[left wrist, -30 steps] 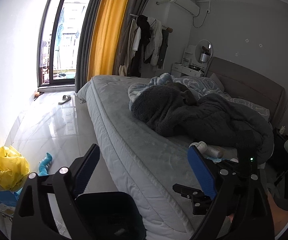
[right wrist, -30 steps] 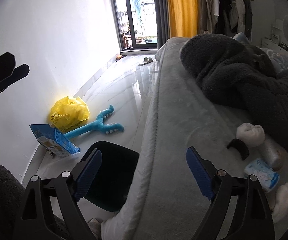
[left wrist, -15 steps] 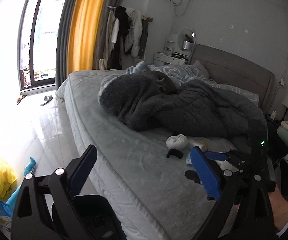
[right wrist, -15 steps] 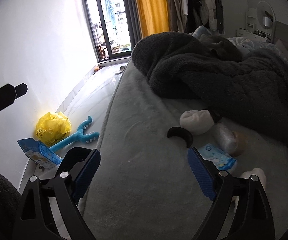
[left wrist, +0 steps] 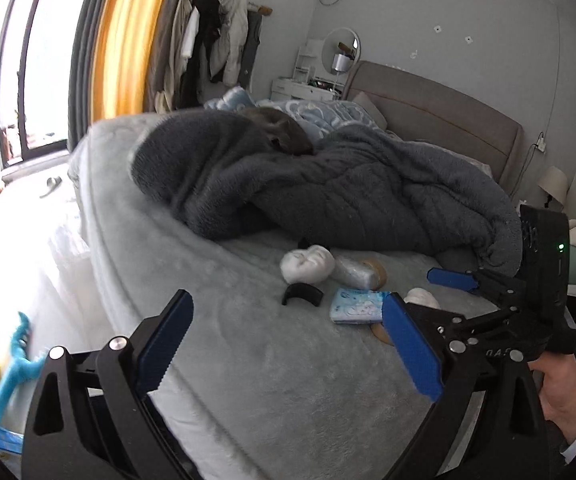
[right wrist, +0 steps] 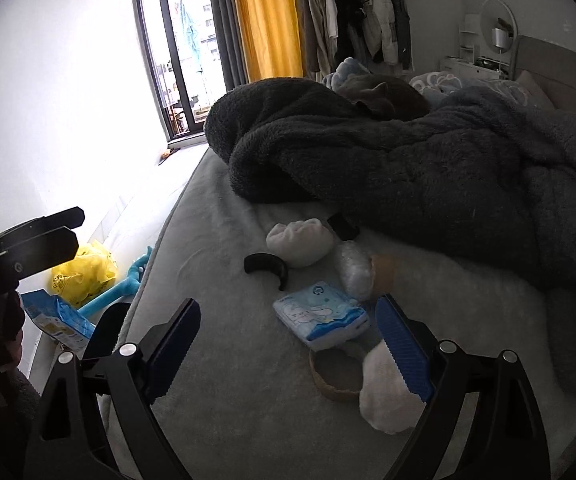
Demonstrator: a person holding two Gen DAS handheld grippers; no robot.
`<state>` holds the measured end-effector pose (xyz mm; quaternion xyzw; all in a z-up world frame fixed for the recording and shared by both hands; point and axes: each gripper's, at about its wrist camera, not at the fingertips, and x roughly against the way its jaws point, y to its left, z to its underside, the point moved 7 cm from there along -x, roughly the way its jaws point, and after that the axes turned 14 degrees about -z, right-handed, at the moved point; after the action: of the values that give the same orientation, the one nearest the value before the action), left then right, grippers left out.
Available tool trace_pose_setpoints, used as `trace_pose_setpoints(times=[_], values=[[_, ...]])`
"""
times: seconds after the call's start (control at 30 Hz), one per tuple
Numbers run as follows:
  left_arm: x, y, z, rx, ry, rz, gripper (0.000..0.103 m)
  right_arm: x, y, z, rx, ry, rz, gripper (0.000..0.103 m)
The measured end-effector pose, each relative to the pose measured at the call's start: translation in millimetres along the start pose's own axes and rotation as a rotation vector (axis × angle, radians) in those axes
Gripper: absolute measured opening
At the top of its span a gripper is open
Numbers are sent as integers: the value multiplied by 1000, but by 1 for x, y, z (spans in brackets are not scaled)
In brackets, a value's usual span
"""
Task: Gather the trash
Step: 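Grasp the white cloth ball with the right tool while the left tool grasps the blue tissue pack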
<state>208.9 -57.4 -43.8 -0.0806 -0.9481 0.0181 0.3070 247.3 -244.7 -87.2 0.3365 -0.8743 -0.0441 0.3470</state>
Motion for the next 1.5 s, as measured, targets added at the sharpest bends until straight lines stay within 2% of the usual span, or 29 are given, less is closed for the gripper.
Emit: trace_pose_setpoints(times=[0.53,0.67,0.87,0.93,0.97,1.1,1.37,1.5], values=[[-54,-55,18,-43,68,114,97,7,-58,32,-77,26,26,90],[-65,-62,19,-23,83,155,97,8,-70,41,-94,36,23,90],[-85,-75,21,-48,99,180,97,5,-85,54,-144,49,-13,90],[-93,-79,25,-48,121,191,97,4,-89,58,-161,54,-20,83],[-96,-81,26,-49,130,195,97,3,-91,59,-169,57,-25,76],[-109,-89,36,-71,169,199,97,2,-96,64,-207,61,-61,65],[-131,-101,51,-82,236,206,97,3,-95,67,-193,69,-73,50],[-136,-103,50,-51,248,225,96,10,-96,64,-204,39,-88,48]])
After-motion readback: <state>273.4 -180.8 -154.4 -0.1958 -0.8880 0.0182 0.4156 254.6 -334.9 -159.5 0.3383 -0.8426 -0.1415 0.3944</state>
